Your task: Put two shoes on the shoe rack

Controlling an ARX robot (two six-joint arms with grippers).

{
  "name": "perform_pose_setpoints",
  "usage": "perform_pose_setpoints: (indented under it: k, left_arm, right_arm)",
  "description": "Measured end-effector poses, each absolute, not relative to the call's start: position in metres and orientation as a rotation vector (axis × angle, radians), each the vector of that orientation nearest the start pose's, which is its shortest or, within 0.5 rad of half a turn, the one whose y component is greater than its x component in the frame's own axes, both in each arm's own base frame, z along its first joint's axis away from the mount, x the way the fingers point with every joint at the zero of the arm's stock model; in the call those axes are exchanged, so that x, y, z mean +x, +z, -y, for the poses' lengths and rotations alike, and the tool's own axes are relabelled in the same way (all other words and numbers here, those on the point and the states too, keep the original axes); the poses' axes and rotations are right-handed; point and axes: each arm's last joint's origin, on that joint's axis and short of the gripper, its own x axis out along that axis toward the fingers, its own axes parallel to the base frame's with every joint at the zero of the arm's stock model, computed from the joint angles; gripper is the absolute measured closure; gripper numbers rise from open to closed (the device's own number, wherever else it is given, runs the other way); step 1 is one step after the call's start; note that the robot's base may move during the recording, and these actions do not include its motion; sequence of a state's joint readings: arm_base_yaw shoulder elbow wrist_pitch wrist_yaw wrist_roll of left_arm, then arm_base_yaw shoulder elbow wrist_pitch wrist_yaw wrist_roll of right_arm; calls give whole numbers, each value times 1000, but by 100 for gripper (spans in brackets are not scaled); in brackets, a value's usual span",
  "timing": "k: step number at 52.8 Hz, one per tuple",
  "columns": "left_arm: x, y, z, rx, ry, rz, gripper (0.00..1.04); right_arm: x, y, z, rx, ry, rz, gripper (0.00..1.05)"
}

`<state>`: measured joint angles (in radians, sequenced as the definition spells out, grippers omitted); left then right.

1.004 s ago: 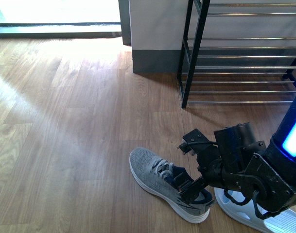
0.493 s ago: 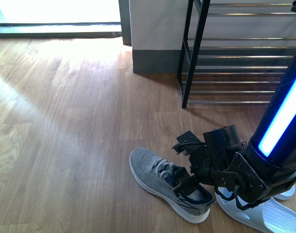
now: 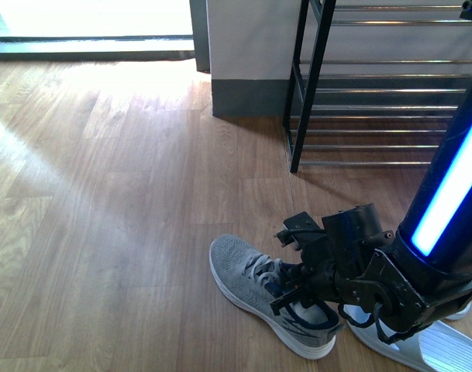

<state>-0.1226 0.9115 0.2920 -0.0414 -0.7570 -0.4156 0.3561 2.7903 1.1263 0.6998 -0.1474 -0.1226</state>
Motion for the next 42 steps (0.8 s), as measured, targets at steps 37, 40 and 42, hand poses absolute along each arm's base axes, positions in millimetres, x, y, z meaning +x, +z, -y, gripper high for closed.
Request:
perform_pose_setpoints:
  k: [37,40,42]
  left_arm:
    - [164,164,0,-104,721,-467,103]
    - [164,164,0,-104,721,-467,103]
    - [164,164,0,-104,721,-467,103]
  right_arm:
    - [260,141,-56,-288,328,-519,103]
    - [233,176,-51,-311,326,-434,103]
    - [222,187,-51,-317,330,-403,103]
